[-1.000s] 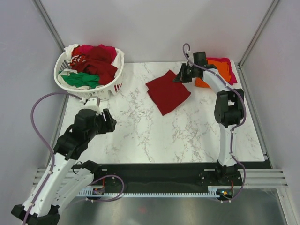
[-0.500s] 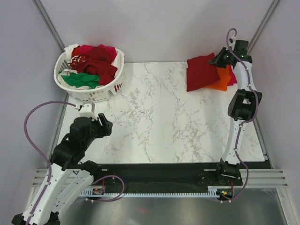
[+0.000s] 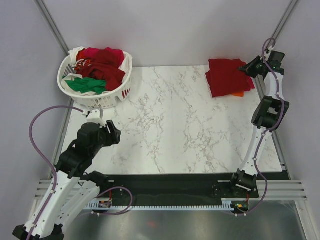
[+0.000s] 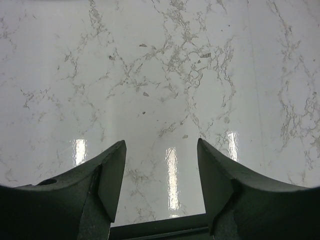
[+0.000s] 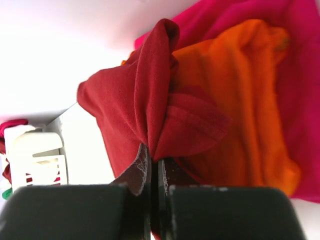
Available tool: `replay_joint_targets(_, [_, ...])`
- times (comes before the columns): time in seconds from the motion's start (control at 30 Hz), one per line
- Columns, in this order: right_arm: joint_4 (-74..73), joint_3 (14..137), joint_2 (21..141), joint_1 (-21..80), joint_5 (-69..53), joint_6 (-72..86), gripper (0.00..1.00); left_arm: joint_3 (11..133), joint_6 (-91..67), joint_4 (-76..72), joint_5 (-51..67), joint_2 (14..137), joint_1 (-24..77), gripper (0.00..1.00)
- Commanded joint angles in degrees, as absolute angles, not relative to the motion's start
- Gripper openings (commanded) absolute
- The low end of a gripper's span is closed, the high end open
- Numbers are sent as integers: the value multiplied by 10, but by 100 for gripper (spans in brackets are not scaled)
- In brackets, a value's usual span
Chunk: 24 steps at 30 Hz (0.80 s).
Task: Fold and stack the t-shirts
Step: Neatly place the folded tshirt to the corner
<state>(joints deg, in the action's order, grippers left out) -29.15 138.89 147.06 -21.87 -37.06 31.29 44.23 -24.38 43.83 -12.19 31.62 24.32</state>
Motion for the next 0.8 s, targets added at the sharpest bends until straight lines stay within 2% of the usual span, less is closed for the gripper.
replay_joint_targets(0.0, [-249,1379,1423,-217,-366,314,0,442,-237,415,-133,316,244,66])
replay_joint_targets(0.27, [-215,1354,1462,-237,-345,327,1,441,-236,414,-132,320,244,66])
replay_joint_targets(0.4, [-193,1316,1489,-235,-345,339,11,440,-236,415,-136,318,244,66])
replay_joint_targets(0.5, [-186,1286,1492,-230,-312,334,15,439,-237,415,-138,318,244,66])
replay_joint_targets(0.6, [-187,1267,1485,-231,-294,328,44,439,-237,414,-139,319,244,66])
replay_joint_targets(0.63, [-189,1267,1482,-230,-290,328,65,439,-238,414,-139,319,244,66])
replay_joint_targets(0.73, [-190,1268,1467,-230,-281,327,82,439,-237,414,-140,319,244,66])
replay_joint_targets(0.77, [-191,1270,1461,-231,-279,326,85,439,-237,414,-140,319,244,66])
